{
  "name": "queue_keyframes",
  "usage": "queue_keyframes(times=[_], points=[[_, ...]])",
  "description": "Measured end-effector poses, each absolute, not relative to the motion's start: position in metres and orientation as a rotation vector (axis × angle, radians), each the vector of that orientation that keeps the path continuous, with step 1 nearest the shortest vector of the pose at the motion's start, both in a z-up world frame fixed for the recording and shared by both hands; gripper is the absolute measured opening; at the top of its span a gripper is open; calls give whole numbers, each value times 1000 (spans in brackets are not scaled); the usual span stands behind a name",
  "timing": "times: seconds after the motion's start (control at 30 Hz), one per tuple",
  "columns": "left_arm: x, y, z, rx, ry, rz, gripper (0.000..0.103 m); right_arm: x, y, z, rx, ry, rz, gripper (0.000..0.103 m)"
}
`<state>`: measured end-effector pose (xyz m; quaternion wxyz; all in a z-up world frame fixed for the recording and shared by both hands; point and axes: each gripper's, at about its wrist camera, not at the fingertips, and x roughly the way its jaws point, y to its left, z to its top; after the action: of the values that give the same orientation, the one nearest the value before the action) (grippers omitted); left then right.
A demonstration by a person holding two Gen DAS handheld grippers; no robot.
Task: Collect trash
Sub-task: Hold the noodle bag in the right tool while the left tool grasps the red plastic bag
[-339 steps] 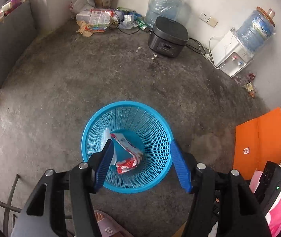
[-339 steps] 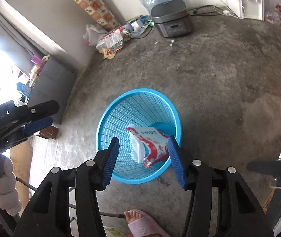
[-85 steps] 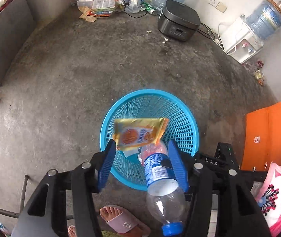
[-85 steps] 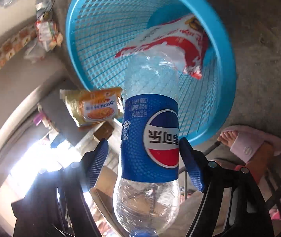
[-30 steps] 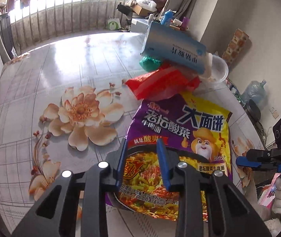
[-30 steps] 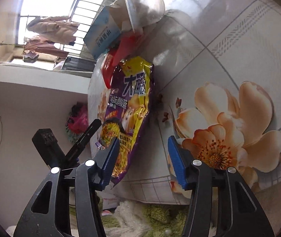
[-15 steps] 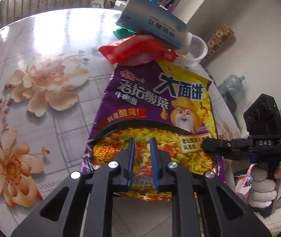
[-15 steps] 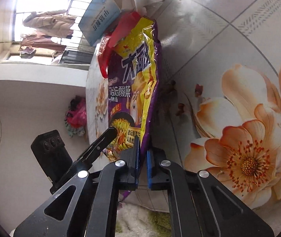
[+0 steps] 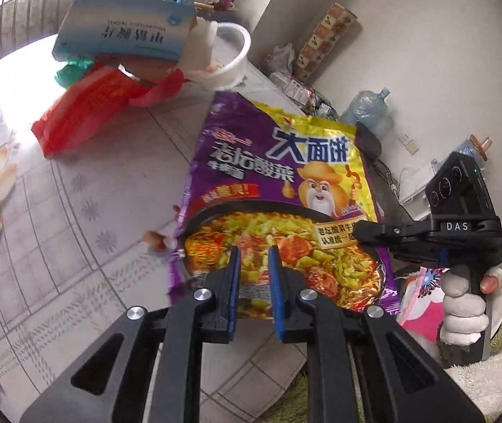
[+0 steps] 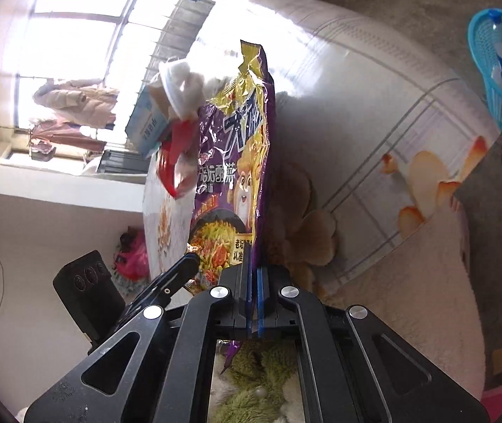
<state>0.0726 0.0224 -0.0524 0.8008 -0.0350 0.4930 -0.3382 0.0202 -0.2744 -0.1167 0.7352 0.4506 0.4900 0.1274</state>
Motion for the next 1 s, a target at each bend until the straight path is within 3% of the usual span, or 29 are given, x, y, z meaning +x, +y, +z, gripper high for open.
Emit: queue_keyframes(times=[0.13,0.2,0.27,0.37,0.5,0.7,0.87,1.0], points=[[96,32,-35,-28,953,-613,15,26,-289,-117,1017,1031,228,1],[107,39,-30,8,897,-540,21,30,-292,-120,1040,1021,214,1],[119,43,-28,48,852,-474,46,34,-294,-124,1063,1020,210,1],[137,53,-32,85,813,-420,70,40,-289,-129,1072,1027,202,1],[176,55,-42,116,826,-438,77,48,-279,-134,1066,1043,205,1],[205,54,-60,126,883,-417,78,45,-296,-134,1063,1056,206,1],[197,43,-61,146,915,-461,54,45,-303,-132,1055,1056,215,1],[186,37,-67,149,924,-465,46,42,-304,-129,1058,1053,226,1]])
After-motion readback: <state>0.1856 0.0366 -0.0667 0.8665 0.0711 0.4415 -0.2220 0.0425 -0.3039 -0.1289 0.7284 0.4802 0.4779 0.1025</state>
